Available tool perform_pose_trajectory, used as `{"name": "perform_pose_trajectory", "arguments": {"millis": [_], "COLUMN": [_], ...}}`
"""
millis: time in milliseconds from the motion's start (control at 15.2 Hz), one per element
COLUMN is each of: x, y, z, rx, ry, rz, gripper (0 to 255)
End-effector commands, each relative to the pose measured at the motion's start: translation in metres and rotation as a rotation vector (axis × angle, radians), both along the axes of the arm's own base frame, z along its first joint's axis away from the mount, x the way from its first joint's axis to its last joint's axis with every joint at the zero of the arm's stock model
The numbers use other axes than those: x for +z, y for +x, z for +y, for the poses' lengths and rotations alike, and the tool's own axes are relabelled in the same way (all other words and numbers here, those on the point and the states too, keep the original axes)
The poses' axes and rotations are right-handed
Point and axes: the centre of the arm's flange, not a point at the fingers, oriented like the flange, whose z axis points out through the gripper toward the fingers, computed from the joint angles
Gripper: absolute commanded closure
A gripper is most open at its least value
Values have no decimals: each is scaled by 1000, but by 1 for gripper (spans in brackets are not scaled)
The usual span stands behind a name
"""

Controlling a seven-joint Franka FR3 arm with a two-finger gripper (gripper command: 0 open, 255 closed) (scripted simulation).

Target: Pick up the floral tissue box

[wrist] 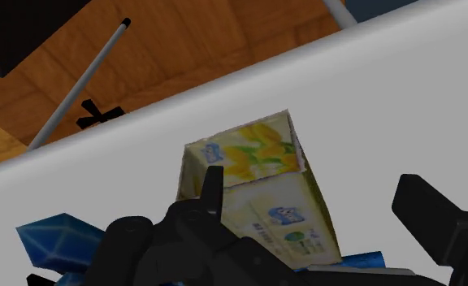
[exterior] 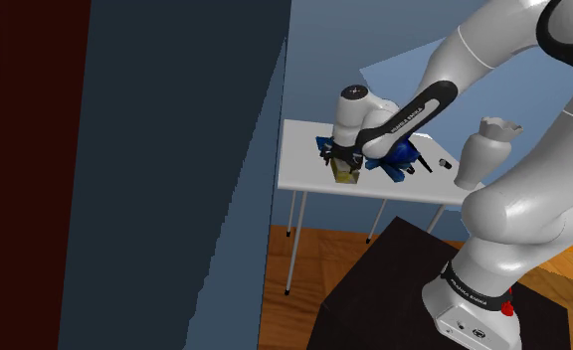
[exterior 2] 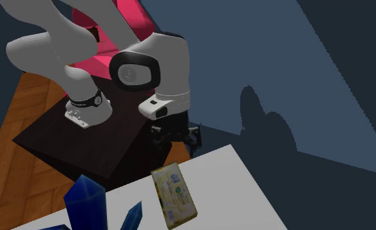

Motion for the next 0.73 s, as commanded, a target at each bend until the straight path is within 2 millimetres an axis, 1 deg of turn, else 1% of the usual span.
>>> {"name": "perform_pose_trajectory", "arguments": {"millis": [0, 198, 330, 396, 660], "x": [-11, -27, -30, -30, -30], "y": [1, 1, 1, 1, 1], "z": [-1, -1, -1, 0, 0], "rx": [-3, -3, -3, -3, -3], "ry": [-1, -1, -1, -2, -2], "rz": [-2, -2, -2, -2, -2], "gripper": [0, 0, 0, 255, 255]}}
